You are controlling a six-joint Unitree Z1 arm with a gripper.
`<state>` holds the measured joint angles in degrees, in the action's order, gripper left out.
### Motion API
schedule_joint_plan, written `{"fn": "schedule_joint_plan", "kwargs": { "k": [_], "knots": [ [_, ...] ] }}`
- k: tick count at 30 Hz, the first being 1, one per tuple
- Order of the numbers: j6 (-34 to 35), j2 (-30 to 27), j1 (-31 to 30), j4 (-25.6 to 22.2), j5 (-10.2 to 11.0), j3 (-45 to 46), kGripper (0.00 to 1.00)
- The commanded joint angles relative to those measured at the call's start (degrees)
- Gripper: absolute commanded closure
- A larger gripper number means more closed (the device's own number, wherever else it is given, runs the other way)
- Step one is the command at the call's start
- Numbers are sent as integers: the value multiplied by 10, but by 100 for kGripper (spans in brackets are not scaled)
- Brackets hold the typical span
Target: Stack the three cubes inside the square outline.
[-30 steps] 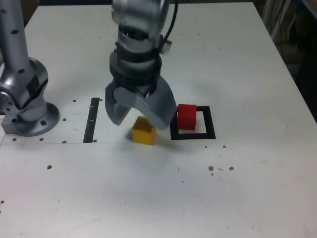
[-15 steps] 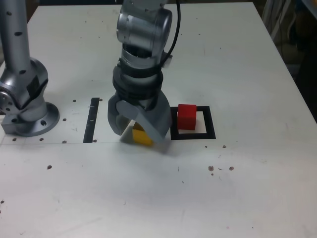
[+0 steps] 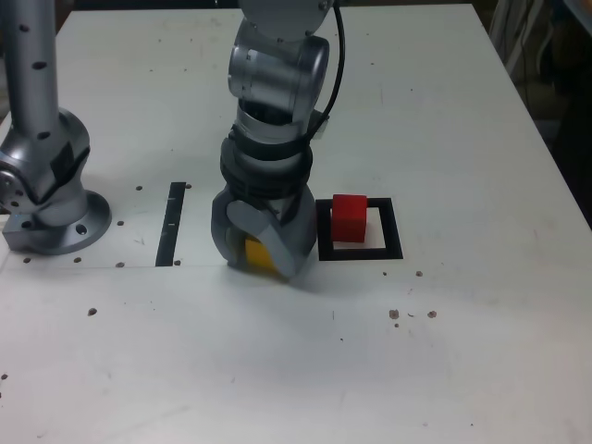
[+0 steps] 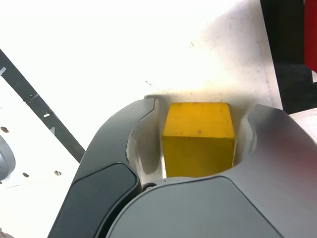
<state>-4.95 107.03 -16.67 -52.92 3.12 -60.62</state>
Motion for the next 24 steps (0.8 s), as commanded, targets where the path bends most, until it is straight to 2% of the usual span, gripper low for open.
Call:
{"fn": "schedule_joint_plan", "kwargs": {
  "k": [1,5,13,19,24],
  "knots": [
    [3,-1,-1,-2,1,0,64],
    [4,0,-1,-5,-1,-3,71],
    [5,-16,-1,-25,4,-22,77],
    [20,-47,-1,-93,29,-73,80],
    [22,-51,-1,-177,53,-161,80]
  ]
}}
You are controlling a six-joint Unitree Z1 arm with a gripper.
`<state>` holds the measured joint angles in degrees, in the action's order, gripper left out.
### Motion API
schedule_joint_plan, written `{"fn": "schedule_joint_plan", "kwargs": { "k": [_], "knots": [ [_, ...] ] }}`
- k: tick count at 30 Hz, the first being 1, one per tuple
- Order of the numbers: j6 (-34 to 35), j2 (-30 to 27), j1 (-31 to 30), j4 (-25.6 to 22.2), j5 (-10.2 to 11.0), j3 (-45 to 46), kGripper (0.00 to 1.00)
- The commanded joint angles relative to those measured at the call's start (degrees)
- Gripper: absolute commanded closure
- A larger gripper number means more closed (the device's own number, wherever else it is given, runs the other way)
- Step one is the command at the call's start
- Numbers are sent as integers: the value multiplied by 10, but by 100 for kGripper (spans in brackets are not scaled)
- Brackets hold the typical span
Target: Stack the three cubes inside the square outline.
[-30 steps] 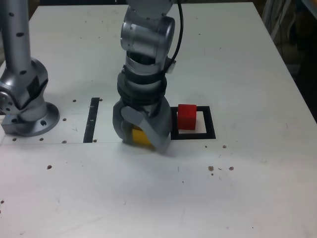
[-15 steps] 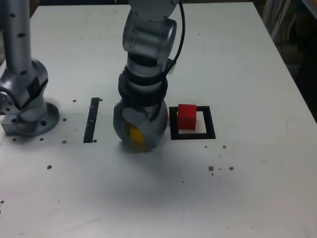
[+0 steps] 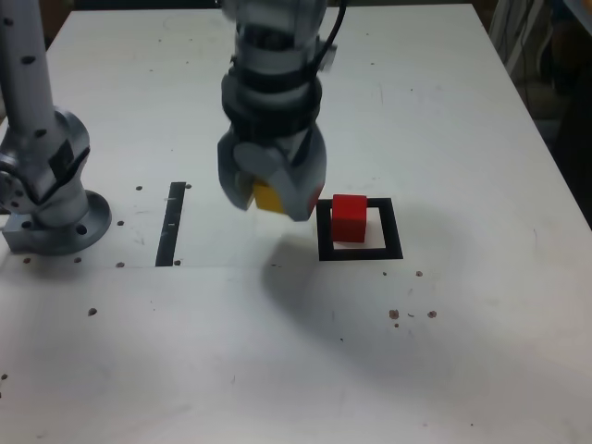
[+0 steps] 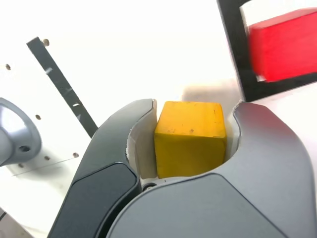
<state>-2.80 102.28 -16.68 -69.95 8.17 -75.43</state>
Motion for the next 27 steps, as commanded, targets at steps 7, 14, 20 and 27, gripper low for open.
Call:
{"fn": "schedule_joint_plan", "kwargs": {
  "k": [7,14,20,27],
  "knots": [
    [5,10,4,-59,11,-126,80],
    [64,58,8,-70,0,-181,81],
    [83,98,20,-69,-7,-197,81],
    [85,118,25,-62,-6,-192,81]
  ]
}}
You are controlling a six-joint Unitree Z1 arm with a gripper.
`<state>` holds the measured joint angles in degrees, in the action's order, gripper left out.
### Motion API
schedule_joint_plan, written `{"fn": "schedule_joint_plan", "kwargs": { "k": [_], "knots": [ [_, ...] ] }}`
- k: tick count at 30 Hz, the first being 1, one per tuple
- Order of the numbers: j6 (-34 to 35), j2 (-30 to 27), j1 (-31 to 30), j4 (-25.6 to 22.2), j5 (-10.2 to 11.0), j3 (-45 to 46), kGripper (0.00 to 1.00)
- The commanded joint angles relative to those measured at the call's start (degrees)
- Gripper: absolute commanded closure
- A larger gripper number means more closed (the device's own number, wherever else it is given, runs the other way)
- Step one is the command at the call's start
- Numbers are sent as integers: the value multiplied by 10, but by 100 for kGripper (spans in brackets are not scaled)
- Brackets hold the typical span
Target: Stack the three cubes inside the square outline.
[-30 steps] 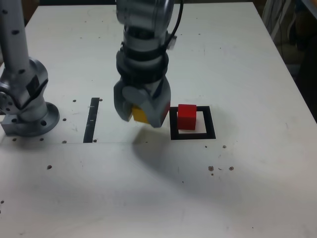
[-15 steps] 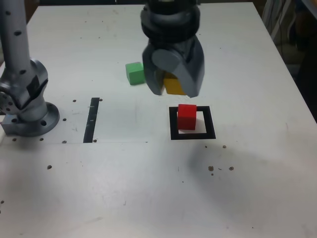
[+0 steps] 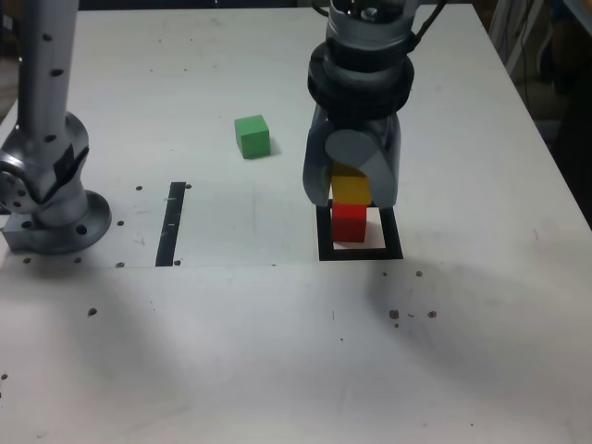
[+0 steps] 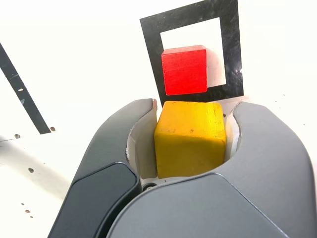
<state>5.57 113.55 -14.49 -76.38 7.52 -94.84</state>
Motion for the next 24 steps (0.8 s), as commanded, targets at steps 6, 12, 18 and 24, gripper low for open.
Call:
{"fn": "schedule_joint_plan", "kwargs": {
  "k": [6,12,18,24],
  "knots": [
    [2,18,27,29,5,25,81],
    [1,22,46,42,8,37,81],
    [1,32,47,51,0,40,81],
    [0,37,48,58,-1,47,81]
  ]
}}
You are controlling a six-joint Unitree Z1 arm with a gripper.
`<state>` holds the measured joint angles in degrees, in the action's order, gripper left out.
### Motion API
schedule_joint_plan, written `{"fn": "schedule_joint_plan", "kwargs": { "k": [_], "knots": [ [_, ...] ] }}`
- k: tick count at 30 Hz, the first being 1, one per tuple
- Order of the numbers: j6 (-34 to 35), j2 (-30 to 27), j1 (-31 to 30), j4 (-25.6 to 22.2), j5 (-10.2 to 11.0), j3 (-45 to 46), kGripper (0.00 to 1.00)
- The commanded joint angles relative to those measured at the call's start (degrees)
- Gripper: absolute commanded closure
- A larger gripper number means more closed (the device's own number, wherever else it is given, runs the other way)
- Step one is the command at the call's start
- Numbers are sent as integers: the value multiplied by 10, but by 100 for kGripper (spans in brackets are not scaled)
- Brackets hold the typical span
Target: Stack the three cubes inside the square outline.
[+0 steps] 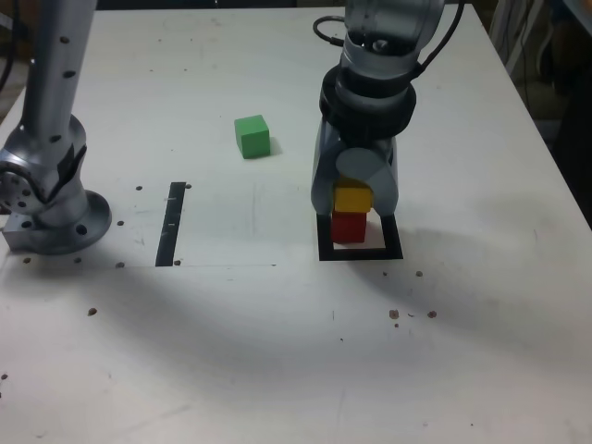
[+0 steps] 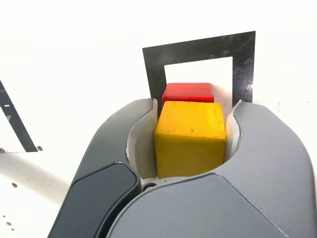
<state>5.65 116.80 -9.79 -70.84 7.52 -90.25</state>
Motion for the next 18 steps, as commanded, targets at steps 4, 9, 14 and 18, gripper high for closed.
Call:
{"fn": "schedule_joint_plan", "kwargs": {
  "k": [4,9,14,18],
  "knots": [
    [-2,8,5,7,-1,7,81],
    [-6,8,9,14,-2,13,78],
    [-7,8,9,21,-6,14,64],
    [-10,7,9,21,-13,13,38]
  ]
}}
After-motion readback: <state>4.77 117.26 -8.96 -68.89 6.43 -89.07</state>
